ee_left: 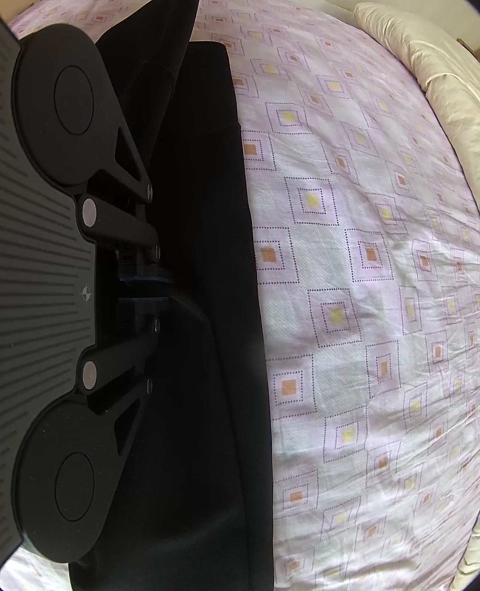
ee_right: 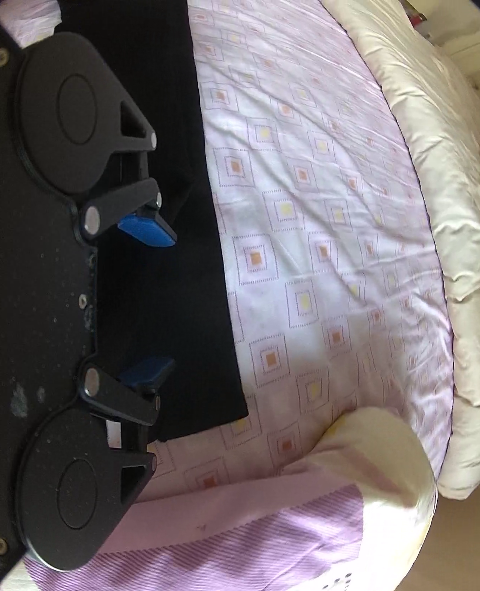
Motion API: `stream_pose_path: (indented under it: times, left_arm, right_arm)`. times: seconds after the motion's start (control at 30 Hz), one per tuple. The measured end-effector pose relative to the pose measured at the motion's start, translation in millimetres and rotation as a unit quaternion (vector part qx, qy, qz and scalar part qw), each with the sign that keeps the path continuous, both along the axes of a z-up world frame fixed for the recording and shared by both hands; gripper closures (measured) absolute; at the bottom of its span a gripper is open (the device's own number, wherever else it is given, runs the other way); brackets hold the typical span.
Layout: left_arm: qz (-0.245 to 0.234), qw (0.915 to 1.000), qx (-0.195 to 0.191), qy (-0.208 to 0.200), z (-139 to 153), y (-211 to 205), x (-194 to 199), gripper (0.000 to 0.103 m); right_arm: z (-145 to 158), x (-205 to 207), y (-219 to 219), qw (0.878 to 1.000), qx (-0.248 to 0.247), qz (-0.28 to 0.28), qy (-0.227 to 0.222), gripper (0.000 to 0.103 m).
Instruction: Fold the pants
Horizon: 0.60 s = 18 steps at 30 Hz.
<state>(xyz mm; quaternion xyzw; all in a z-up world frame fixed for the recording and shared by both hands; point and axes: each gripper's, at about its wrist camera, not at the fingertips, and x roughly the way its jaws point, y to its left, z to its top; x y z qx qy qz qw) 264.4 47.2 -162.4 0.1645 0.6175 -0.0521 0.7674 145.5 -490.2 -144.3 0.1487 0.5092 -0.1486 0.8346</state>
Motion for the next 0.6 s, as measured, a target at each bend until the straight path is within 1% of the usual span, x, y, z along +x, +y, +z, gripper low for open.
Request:
stream_pose_path:
  times: [0.03, 0.13, 0.17, 0.23, 0.3, 0.4, 0.53, 0.6]
  left_arm:
    - [0.001, 1.0000, 0.000, 0.000, 0.0, 0.7, 0.6, 0.098]
    - [0.003, 1.0000, 0.001, -0.001, -0.4, -0.6, 0.9, 0.098]
    - [0.003, 1.0000, 0.001, -0.002, -0.5, -0.8, 0.7, 0.098]
    - [0.003, 1.0000, 0.002, -0.004, -0.3, -1.1, 0.1, 0.098]
    - [0.002, 1.0000, 0.002, -0.004, -0.7, -1.4, -0.6, 0.098]
    - [0.001, 1.0000, 0.002, -0.003, -0.9, -1.7, -0.3, 0.098]
    - [-0.003, 1.0000, 0.001, -0.002, 0.4, -1.4, 0.2, 0.098]
    - [-0.007, 1.0000, 0.002, -0.003, 0.3, -1.5, -0.3, 0.098]
  right_arm:
    - [4.9, -0.3, 1.0, 1.000, 0.010, 0.006, -0.011, 0.033]
    - [13.5, 5.5, 5.2, 0.998, 0.039, 0.036, -0.036, 0.021]
    - [13.7, 8.8, 7.7, 0.997, 0.048, 0.050, -0.036, 0.016]
    - [9.5, 17.7, 14.6, 0.995, 0.055, 0.083, -0.026, 0.015]
    - [3.3, 25.1, 23.0, 0.994, 0.023, 0.108, -0.008, 0.015]
    - [-5.6, 31.2, 27.8, 0.991, -0.030, 0.131, 0.003, 0.015]
    - [-22.0, 42.5, 21.8, 0.981, -0.061, 0.182, 0.023, 0.018]
    - [-27.7, 45.3, 16.1, 0.975, -0.064, 0.209, 0.036, 0.024]
